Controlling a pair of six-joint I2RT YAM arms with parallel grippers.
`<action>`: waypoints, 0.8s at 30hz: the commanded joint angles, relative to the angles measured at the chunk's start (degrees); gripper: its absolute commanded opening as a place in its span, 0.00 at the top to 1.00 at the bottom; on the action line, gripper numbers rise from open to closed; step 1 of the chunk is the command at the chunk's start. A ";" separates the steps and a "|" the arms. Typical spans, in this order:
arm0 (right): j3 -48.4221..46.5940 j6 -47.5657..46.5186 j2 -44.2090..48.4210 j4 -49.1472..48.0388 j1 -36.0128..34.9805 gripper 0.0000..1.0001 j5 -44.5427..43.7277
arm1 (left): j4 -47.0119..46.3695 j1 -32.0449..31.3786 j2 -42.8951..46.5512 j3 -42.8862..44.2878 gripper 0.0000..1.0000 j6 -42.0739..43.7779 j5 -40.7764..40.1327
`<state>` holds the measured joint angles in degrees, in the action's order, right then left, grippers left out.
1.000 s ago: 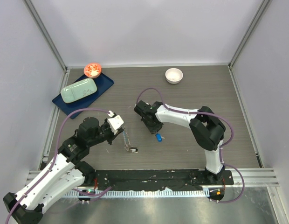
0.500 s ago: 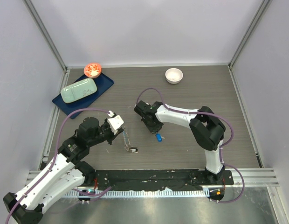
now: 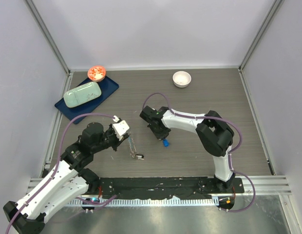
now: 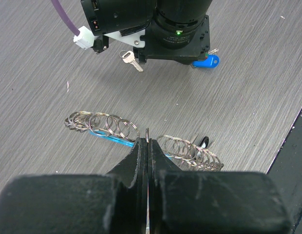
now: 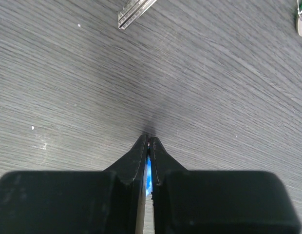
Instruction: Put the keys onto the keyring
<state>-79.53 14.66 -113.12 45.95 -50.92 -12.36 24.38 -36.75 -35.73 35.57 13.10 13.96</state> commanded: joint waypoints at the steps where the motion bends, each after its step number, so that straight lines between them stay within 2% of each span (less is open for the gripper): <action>1: -1.25 -0.77 0.18 0.45 -0.41 0.92 -0.73 | -1.97 -0.16 0.57 2.05 1.00 0.43 0.72; 3: -1.07 -0.86 1.23 0.37 -0.41 0.98 -0.82 | -1.97 -0.16 0.66 2.05 1.00 0.34 0.63; 5: -0.98 -0.94 2.11 0.01 -0.41 0.99 -1.09 | -1.97 -0.16 0.66 2.05 1.00 0.43 0.63; 19: 6.40 -1.30 7.21 -8.94 -0.32 0.99 0.23 | -2.23 -0.16 0.31 1.87 1.00 0.43 0.81; 24: 8.94 -0.95 7.56 -12.99 -0.32 0.95 0.41 | -2.32 -0.16 0.04 1.78 1.00 0.52 0.63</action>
<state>-72.36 13.65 -108.16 38.28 -50.94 -12.32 24.40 -36.75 -35.75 35.57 13.13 13.96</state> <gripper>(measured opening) 0.046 0.009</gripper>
